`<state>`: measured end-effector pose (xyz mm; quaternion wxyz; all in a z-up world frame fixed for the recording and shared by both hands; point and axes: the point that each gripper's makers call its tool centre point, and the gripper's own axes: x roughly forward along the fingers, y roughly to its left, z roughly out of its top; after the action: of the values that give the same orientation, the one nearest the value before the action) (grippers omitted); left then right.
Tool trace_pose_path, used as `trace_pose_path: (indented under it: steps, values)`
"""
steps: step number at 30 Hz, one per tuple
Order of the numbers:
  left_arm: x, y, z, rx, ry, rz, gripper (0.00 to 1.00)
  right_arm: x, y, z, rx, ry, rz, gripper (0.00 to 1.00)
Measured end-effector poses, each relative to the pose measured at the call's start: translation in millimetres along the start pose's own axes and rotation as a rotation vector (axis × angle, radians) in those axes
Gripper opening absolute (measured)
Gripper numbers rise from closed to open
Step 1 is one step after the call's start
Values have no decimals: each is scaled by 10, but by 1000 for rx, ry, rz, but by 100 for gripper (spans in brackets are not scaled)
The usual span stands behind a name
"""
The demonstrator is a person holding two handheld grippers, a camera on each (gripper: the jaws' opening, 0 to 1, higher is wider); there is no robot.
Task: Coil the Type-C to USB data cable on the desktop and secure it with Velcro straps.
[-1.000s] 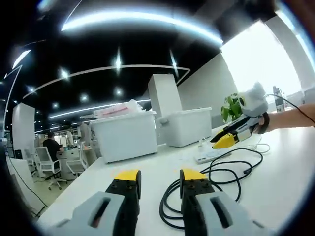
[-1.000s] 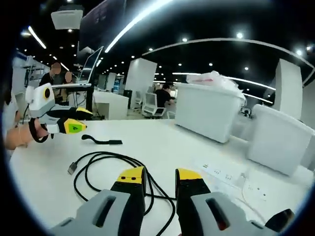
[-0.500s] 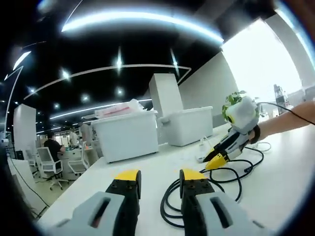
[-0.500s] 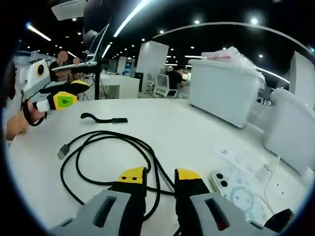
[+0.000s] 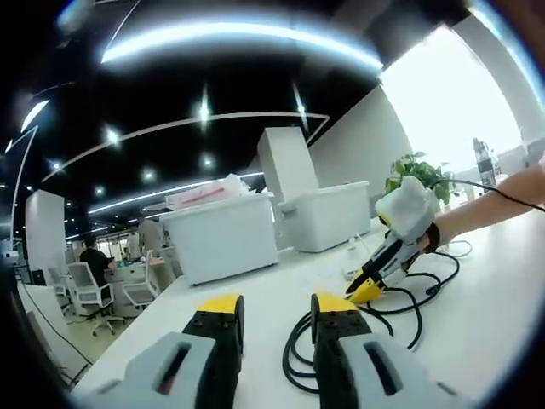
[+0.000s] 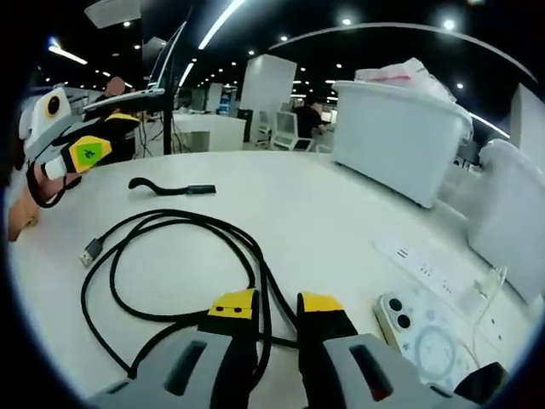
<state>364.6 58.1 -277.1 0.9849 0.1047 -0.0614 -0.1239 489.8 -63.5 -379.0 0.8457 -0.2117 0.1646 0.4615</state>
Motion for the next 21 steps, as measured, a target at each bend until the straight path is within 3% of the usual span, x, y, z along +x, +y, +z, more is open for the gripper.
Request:
trace_pose_path:
  steps: [9,15,21]
  values:
    - [5,-8,-28,-21,7,-4,33,35,-7,33,-85,19,-3,7]
    - [10,-28,-35,-20,10,-10,33,-19,52,37,-238,50,-41,3]
    - [12,-52,-46,-20,14,-20,33,-111,61,137,-297,6,-86,2]
